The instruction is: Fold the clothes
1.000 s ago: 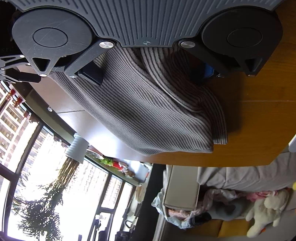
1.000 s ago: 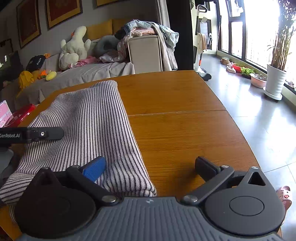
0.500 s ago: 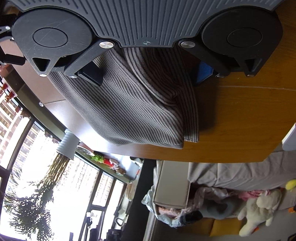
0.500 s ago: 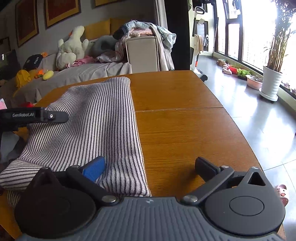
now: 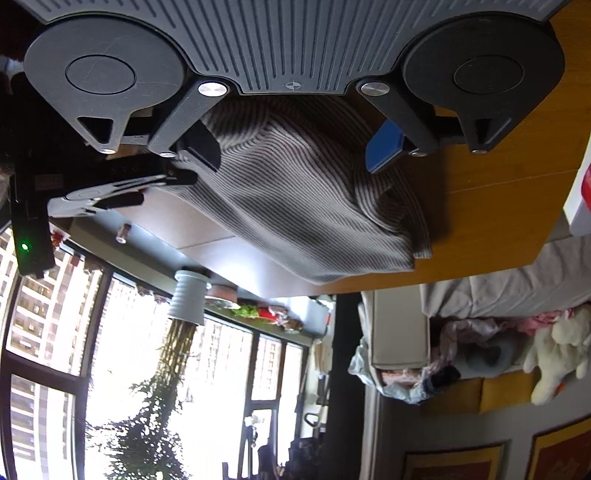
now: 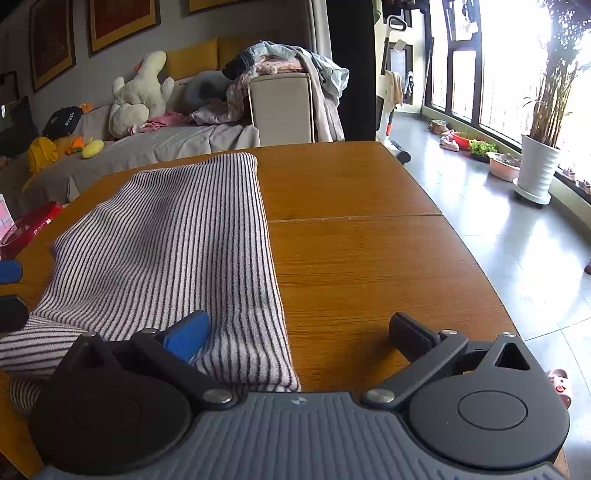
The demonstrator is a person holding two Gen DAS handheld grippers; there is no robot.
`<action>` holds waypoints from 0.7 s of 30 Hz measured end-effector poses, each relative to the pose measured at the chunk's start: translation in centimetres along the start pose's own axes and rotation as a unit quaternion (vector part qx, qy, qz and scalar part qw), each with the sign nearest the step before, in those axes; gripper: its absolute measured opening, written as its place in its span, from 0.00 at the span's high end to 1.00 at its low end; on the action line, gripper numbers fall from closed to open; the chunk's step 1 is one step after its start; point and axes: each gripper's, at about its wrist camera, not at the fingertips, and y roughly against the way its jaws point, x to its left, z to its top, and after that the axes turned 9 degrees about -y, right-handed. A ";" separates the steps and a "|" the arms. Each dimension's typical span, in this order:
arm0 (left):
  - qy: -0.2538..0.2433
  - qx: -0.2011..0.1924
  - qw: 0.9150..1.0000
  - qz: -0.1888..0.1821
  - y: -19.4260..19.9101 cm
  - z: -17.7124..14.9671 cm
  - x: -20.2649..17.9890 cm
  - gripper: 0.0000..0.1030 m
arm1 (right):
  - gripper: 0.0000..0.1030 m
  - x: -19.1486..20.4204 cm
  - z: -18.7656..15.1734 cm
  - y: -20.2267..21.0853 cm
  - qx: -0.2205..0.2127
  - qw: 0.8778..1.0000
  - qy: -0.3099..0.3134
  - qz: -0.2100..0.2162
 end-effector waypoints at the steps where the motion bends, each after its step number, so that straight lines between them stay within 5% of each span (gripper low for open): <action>1: -0.009 0.007 1.000 -0.005 -0.2 -0.3 -0.5 0.23 | 0.00 0.0 0.1 0.0 0.004 1.000 0.003 0.001; 9: 0.022 0.031 0.999 0.039 0.0 -2.0 1.6 0.10 | 0.00 -0.8 1.0 0.5 0.060 0.998 0.015 0.025; 13: 0.021 0.024 0.998 0.053 1.2 -2.3 2.2 0.09 | 0.00 -0.3 0.0 1.8 0.050 0.998 0.015 0.035; 16: 0.029 0.021 0.998 0.058 2.1 -2.4 2.7 0.10 | 0.00 0.5 -0.3 3.8 -0.001 0.998 0.045 0.032; 18: 0.040 0.019 0.997 0.060 2.6 -2.3 3.3 0.10 | 0.08 1.8 -0.4 5.9 -0.049 0.995 0.083 0.039; 20: 0.054 0.017 0.997 0.060 3.0 -2.1 3.9 0.10 | 0.38 3.0 -0.3 7.3 -0.067 0.990 0.098 0.072; 21: 0.061 0.016 0.996 0.058 3.1 -2.0 4.2 0.10 | 0.42 3.5 -0.2 7.7 -0.064 0.989 0.094 0.096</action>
